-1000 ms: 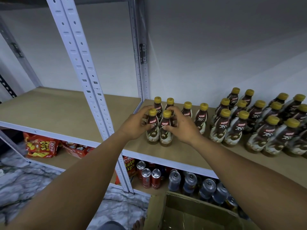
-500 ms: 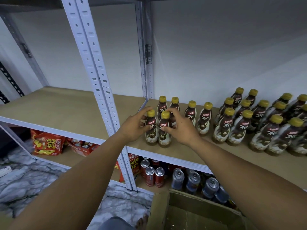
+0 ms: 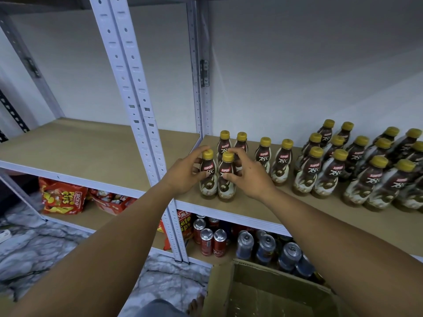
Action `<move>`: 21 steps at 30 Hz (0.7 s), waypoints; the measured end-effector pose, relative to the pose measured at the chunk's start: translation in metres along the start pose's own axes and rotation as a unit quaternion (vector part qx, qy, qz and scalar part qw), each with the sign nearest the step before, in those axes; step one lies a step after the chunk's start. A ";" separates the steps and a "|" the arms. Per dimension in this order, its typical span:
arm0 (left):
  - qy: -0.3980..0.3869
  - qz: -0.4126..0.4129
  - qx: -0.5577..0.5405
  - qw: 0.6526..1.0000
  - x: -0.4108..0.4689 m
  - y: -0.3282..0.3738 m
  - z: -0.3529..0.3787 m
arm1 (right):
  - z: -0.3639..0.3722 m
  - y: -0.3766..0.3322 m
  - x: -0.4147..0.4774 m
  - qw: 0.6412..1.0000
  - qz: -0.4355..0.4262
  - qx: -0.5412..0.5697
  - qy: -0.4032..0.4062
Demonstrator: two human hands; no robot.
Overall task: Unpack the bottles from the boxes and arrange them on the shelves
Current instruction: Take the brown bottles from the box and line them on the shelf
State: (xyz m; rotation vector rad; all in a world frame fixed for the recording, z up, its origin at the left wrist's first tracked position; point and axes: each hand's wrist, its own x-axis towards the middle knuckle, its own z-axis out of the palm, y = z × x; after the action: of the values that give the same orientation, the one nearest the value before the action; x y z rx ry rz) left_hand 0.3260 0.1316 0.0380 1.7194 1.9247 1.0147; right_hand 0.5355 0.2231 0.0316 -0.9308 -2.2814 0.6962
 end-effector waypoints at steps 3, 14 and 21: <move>0.000 -0.001 0.003 1.000 0.001 -0.002 0.000 | 0.001 0.000 0.001 1.000 -0.002 0.008 0.000; -0.003 0.001 0.012 1.000 0.001 0.001 -0.002 | 0.000 -0.001 0.000 1.000 -0.005 0.015 -0.001; -0.011 0.002 0.031 0.999 0.002 0.004 -0.006 | -0.003 0.000 0.001 1.000 -0.007 0.011 -0.012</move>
State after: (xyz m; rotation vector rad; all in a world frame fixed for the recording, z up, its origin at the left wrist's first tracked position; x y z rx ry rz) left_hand 0.3244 0.1324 0.0450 1.7603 1.9587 0.9440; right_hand 0.5363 0.2245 0.0343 -0.8995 -2.2953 0.7282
